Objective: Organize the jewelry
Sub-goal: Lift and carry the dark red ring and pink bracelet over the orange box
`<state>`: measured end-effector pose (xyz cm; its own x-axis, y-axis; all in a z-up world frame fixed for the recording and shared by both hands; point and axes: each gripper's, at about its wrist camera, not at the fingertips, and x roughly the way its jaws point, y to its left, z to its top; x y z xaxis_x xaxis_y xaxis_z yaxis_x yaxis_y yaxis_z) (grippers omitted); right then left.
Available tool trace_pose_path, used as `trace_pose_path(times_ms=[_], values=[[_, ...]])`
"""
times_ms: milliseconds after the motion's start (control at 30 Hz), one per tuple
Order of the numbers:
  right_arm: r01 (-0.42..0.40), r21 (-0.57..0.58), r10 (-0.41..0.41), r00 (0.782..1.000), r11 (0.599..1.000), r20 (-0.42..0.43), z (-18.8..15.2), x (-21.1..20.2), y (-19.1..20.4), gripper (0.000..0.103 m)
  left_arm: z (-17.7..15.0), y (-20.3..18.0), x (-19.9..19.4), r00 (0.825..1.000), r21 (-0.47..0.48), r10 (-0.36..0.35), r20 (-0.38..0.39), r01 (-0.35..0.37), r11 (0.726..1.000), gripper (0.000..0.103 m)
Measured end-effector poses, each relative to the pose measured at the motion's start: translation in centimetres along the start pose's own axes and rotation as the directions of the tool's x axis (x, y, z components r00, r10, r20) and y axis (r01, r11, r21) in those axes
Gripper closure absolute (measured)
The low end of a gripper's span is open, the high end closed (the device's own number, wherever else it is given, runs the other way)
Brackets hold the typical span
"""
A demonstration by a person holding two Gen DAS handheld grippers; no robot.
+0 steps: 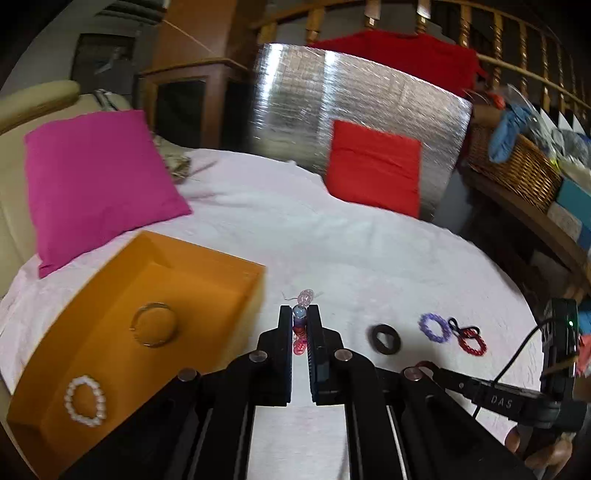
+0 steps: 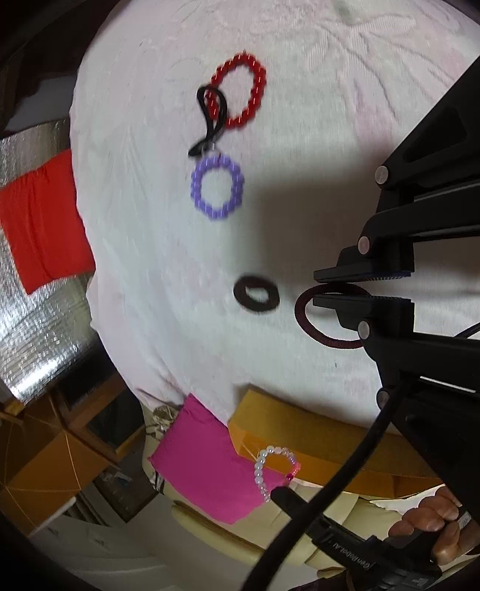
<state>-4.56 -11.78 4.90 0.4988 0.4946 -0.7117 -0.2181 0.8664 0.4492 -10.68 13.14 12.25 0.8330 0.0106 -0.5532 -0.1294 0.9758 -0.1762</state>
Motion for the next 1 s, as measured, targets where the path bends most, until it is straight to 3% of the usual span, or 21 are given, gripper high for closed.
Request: trace_pose_path(times_ms=[267,467,1000], values=[[-0.053,-0.099,0.06,0.996,0.994,0.065,-0.9,0.5,5.3,0.096,0.5,3.7,-1.8,0.993,-0.04,0.099,0.062,-0.096,0.995,0.096],[-0.066,-0.182,0.078,0.995,0.981,0.061,-0.9,2.0,9.5,0.096,0.5,6.8,-2.8,0.981,-0.078,0.179,0.081,-0.173,0.982,0.096],[-0.077,-0.21,0.085,0.996,0.975,0.031,2.8,5.1,16.6,0.096,-1.5,10.6,-3.4,0.972,-0.162,0.234,-0.029,-0.235,0.958,0.096]])
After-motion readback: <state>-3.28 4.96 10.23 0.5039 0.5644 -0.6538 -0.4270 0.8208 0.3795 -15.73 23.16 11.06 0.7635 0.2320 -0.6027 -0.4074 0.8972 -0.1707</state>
